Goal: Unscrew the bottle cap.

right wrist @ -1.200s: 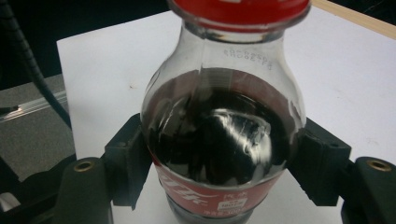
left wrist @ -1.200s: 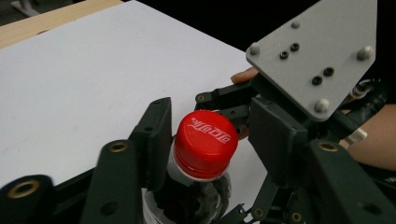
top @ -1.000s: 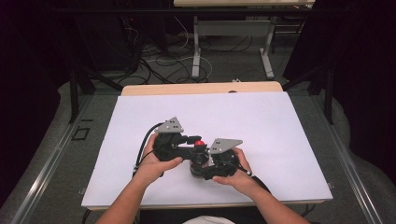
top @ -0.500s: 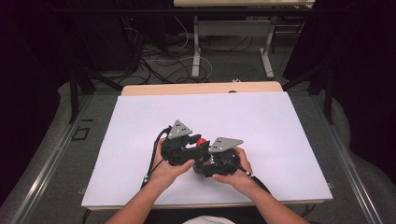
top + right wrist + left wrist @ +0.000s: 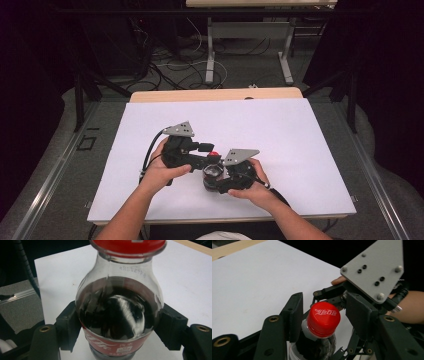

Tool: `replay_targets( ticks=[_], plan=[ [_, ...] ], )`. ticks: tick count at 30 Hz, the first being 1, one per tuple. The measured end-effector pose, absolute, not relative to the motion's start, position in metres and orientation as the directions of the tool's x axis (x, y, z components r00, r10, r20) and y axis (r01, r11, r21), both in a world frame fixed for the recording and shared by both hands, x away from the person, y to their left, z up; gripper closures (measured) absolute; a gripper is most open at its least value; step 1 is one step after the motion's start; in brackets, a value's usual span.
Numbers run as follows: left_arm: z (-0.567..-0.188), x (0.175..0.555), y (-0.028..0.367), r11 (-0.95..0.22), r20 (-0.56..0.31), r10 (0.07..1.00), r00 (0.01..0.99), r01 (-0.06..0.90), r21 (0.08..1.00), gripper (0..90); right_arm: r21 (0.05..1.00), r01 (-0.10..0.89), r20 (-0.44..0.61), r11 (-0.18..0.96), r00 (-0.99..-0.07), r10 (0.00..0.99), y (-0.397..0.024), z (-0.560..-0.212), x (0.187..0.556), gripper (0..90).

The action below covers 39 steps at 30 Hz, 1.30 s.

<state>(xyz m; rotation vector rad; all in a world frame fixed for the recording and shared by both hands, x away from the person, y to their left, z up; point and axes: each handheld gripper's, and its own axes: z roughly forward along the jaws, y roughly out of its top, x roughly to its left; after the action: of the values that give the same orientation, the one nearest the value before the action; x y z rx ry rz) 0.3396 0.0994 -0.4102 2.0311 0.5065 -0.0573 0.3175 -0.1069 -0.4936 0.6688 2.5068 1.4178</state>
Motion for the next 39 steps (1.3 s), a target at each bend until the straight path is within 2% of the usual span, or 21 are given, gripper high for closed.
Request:
replay_targets(
  ticks=[3,4,6,9,11,12,13,15,17,18,20,23,25,27,29,30,36,39],
  plan=[
    [-0.414,0.342,0.099,-0.451,-0.224,0.298,0.928,0.343,0.824,54.9,0.853,0.283,0.063,0.438,-0.889,0.453,-0.106,-0.494,0.317,29.6],
    [-0.416,0.343,0.099,-0.443,-0.234,0.292,0.927,0.348,0.826,58.9,0.857,0.279,0.064,0.434,-0.892,0.447,-0.105,-0.494,0.317,29.6],
    [-0.418,0.343,0.1,-0.435,-0.237,0.288,0.928,0.348,0.831,60.2,0.853,0.282,0.067,0.438,-0.894,0.444,-0.106,-0.494,0.317,29.6],
    [-0.419,0.339,0.098,-0.417,-0.218,0.324,0.921,0.345,0.841,60.6,0.851,0.287,0.062,0.439,-0.886,0.459,-0.106,-0.494,0.317,29.6],
    [-0.419,0.335,0.096,-0.408,-0.209,0.37,0.905,0.36,0.839,60.6,0.852,0.287,0.057,0.438,-0.882,0.467,-0.106,-0.494,0.317,29.7],
    [-0.418,0.33,0.092,-0.383,-0.21,0.429,0.879,0.387,0.839,60.8,0.854,0.288,0.05,0.433,-0.875,0.482,-0.106,-0.494,0.317,29.7],
    [-0.418,0.33,0.092,-0.383,-0.21,0.429,0.879,0.387,0.839,60.8,0.854,0.288,0.05,0.433,-0.875,0.482,-0.106,-0.494,0.317,29.7],
    [-0.417,0.325,0.087,-0.365,-0.196,0.492,0.848,0.405,0.838,60.8,0.847,0.309,0.06,0.433,-0.864,0.5,-0.106,-0.493,0.317,29.7],
    [-0.417,0.315,0.076,-0.32,-0.174,0.617,0.767,0.447,0.835,60.8,0.844,0.317,0.046,0.433,-0.847,0.529,-0.107,-0.493,0.318,29.7],
    [-0.417,0.315,0.076,-0.32,-0.174,0.617,0.767,0.447,0.835,60.8,0.847,0.312,0.032,0.43,-0.839,0.543,-0.107,-0.494,0.318,29.7],
    [-0.418,0.306,0.064,-0.278,-0.159,0.721,0.674,0.491,0.825,60.8,0.841,0.317,0.025,0.439,-0.833,0.553,-0.106,-0.495,0.318,29.6],
    [-0.417,0.302,0.059,-0.26,-0.163,0.743,0.649,0.505,0.823,60.6,0.842,0.32,0.027,0.434,-0.829,0.558,-0.106,-0.497,0.319,29.6],
    [-0.415,0.305,0.062,-0.287,-0.162,0.717,0.678,0.499,0.818,59.8,0.844,0.323,0.036,0.429,-0.831,0.555,-0.107,-0.497,0.319,29.6],
    [-0.415,0.31,0.067,-0.285,-0.183,0.659,0.73,0.467,0.837,50.4,0.842,0.319,0.043,0.436,-0.844,0.535,-0.109,-0.494,0.319,29.6],
    [-0.412,0.314,0.073,-0.313,-0.176,0.62,0.764,0.447,0.838,48.9,0.846,0.314,0.044,0.43,-0.846,0.532,-0.109,-0.494,0.319,29.6],
    [-0.411,0.316,0.076,-0.332,-0.17,0.601,0.781,0.438,0.835,45.3,0.852,0.312,0.049,0.421,-0.847,0.529,-0.109,-0.495,0.319,29.6],
    [-0.411,0.329,0.093,-0.371,-0.226,0.438,0.87,0.404,0.836,44.6,0.853,0.305,0.054,0.424,-0.859,0.51,-0.108,-0.494,0.318,29.5],
    [-0.414,0.332,0.098,-0.402,-0.207,0.375,0.904,0.36,0.842,45.1,0.847,0.287,0.05,0.447,-0.881,0.47,-0.108,-0.492,0.318,29.6]
  ],
)
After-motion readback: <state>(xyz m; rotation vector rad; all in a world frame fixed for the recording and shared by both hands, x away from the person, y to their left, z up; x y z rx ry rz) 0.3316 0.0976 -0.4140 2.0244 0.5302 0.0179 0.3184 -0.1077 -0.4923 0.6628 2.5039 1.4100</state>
